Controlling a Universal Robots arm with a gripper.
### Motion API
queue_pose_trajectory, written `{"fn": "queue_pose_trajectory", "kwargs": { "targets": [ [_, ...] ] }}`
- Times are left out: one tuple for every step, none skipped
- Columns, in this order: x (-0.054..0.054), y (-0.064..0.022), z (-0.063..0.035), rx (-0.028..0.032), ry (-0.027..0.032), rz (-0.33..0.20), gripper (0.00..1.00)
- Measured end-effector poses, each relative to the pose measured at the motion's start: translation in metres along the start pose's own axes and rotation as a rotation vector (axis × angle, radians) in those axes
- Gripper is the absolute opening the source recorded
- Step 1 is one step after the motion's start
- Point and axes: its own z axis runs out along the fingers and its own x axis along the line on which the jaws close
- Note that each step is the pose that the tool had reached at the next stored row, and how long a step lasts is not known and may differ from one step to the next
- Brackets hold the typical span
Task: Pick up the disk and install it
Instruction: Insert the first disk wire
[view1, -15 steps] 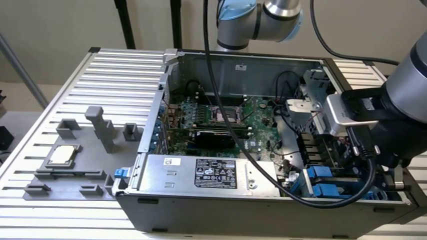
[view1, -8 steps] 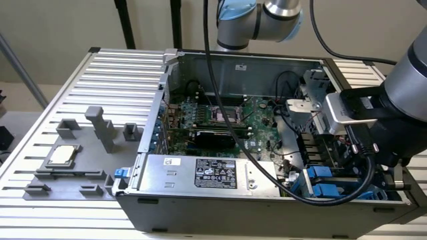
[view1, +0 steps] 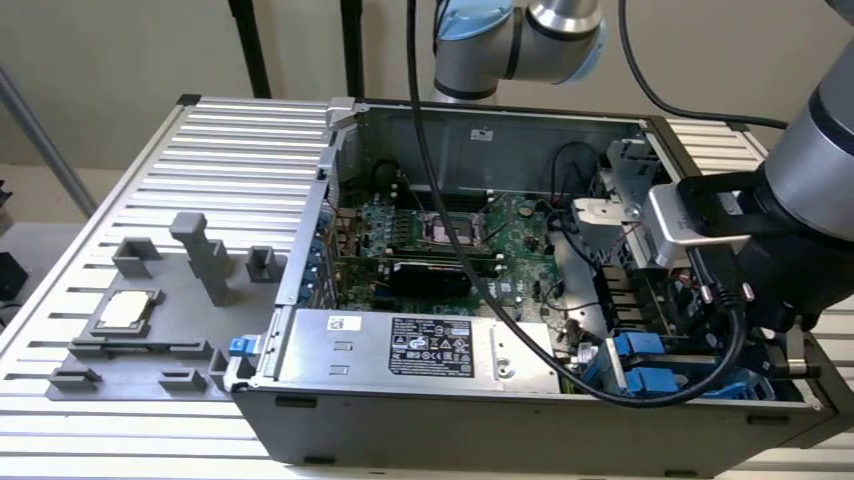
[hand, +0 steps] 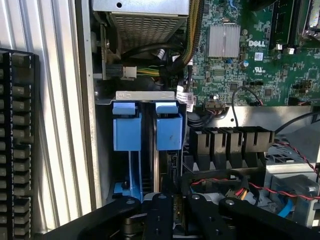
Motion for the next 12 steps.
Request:
{"fn": "queue_pose_trajectory", "kwargs": {
  "targets": [
    [-0.0009,0.0004,0.0001,0.0009,0.0005,0.000,0.16],
    [-0.0015,0.0007,0.0001,0.0017,0.0011,0.000,0.16],
    [-0.0016,0.0010,0.0002,0.0024,0.0021,-0.001,0.16],
    [-0.0016,0.0012,0.0002,0.0028,0.0039,-0.001,0.16],
    [-0.0016,0.0012,0.0002,0.0031,0.0056,-0.001,0.16],
    [-0.0015,0.0013,0.0003,0.0035,0.0069,-0.001,0.16],
    [-0.0015,0.0014,0.0002,0.0040,0.0087,-0.001,0.16],
    [-0.0016,0.0014,0.0002,0.0045,0.0107,-0.001,0.16],
    [-0.0015,0.0015,0.0003,0.0055,0.0123,-0.001,0.16],
    [-0.0015,0.0017,0.0005,0.0066,0.0134,-0.002,0.16],
    [-0.0015,0.0019,0.0008,0.0077,0.0141,-0.002,0.16],
    [-0.0015,0.0020,0.0011,0.0087,0.0146,-0.002,0.16]
  ]
}}
